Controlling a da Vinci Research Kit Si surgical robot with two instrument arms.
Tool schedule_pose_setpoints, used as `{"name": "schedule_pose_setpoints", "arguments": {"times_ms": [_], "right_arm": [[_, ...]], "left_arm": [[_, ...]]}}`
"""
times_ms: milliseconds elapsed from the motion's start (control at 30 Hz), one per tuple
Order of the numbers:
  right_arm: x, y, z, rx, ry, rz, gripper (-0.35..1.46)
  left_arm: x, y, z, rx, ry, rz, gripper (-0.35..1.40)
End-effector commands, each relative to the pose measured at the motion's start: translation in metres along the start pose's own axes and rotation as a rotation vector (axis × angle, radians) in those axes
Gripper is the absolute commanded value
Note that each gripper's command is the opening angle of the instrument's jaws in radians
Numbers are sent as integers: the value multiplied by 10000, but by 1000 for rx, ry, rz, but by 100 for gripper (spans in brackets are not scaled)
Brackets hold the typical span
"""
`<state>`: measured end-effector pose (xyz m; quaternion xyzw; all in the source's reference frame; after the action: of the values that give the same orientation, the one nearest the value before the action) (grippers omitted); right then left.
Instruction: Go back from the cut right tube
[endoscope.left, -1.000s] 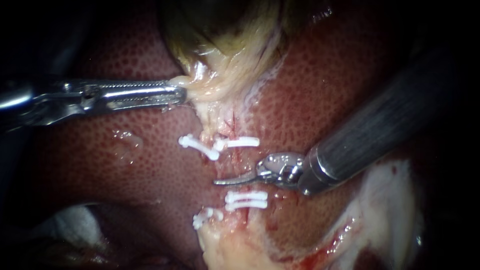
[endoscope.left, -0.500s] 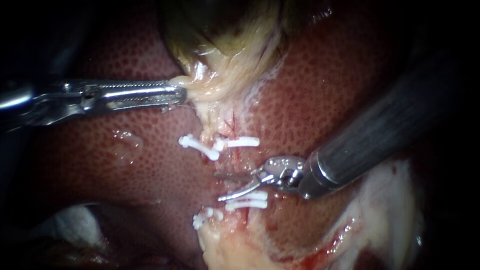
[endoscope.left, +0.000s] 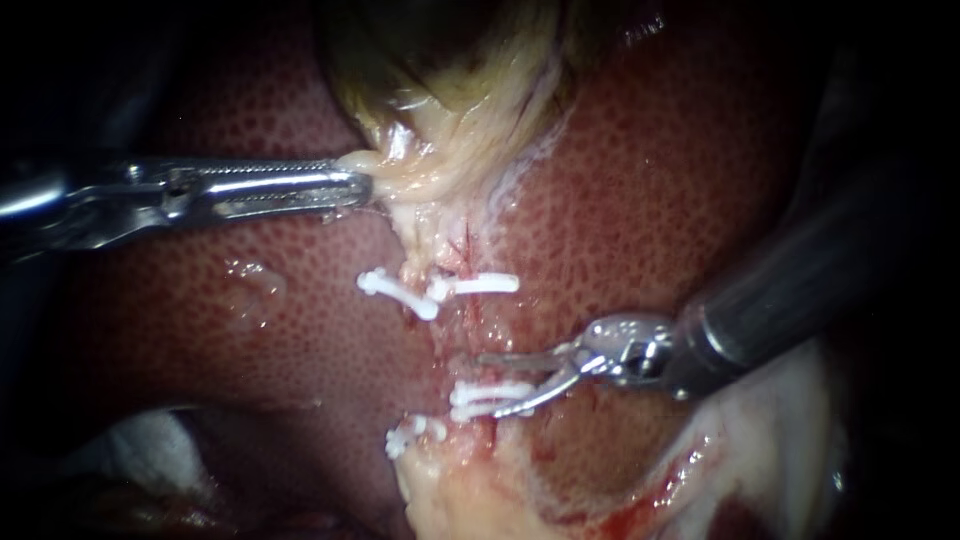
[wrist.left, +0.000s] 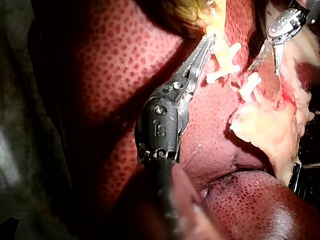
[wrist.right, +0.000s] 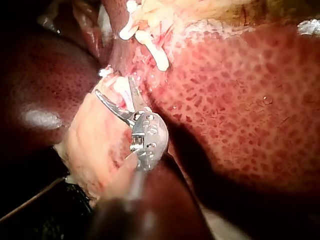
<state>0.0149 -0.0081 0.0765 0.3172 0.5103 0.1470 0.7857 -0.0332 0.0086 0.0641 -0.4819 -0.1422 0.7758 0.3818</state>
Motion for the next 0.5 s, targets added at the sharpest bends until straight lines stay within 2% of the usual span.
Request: {"name": "schedule_pose_setpoints", "arguments": {"times_ms": [33, 267, 500], "right_arm": [[3, -1, -8, -17, 1, -13, 143], [26, -6, -60, -100, -9, -80, 143], [48, -13, -77, -151, -16, -133, 143]], "left_arm": [[0, -1, 0, -1, 0, 0, -35], [0, -2, 0, -1, 0, 0, -35], [-1, -4, 1, 0, 0, 0, -35]]}}
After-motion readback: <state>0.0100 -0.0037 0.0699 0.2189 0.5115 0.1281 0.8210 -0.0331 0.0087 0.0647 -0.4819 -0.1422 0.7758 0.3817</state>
